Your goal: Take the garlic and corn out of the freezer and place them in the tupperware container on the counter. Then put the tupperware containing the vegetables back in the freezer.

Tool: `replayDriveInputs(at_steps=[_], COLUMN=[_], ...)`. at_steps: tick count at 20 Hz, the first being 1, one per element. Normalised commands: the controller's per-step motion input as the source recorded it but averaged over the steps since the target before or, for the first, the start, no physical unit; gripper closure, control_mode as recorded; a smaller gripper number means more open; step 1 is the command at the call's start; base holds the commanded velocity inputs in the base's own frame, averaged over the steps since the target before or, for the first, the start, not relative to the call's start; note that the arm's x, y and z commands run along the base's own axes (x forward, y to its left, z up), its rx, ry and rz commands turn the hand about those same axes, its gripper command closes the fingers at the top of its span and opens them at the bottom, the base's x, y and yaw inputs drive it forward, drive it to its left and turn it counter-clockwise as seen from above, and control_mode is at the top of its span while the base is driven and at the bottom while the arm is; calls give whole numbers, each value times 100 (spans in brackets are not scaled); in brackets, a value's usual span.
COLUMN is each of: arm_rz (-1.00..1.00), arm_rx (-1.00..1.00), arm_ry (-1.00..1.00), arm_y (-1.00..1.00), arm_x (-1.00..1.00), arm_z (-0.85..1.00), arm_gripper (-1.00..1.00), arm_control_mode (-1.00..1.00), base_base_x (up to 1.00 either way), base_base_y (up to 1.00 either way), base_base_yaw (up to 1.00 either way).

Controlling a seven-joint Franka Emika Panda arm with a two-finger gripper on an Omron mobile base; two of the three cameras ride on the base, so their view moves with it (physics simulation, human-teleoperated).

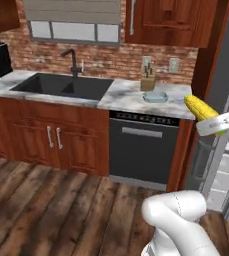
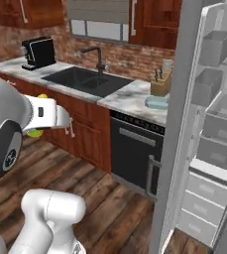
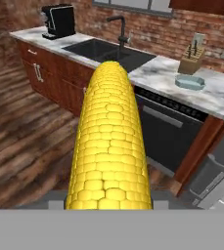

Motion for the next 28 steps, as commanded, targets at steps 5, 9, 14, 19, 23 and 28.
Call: replayDriveInputs(at_steps=[5, 9, 14, 19, 23, 28], arm_rz=[0, 0, 0, 0, 0, 0], arm_rx=[0, 0, 0, 0, 0, 0], arm_ry=[0, 0, 0, 0, 0, 0], arm_y=[0, 0, 0, 0, 0, 0], arm_x=[0, 0, 0, 0, 0, 0], arm_z=[0, 0, 0, 0, 0, 0], arm_gripper=[100, 100, 100, 100, 100, 100], arm_control_mode=[100, 100, 100, 100, 100, 100], base_base_x=[23, 76, 87, 100, 100, 74], base_base_y=[34, 83, 100, 78, 22, 11], base_base_yaw=[-86, -63, -29, -17, -25, -23])
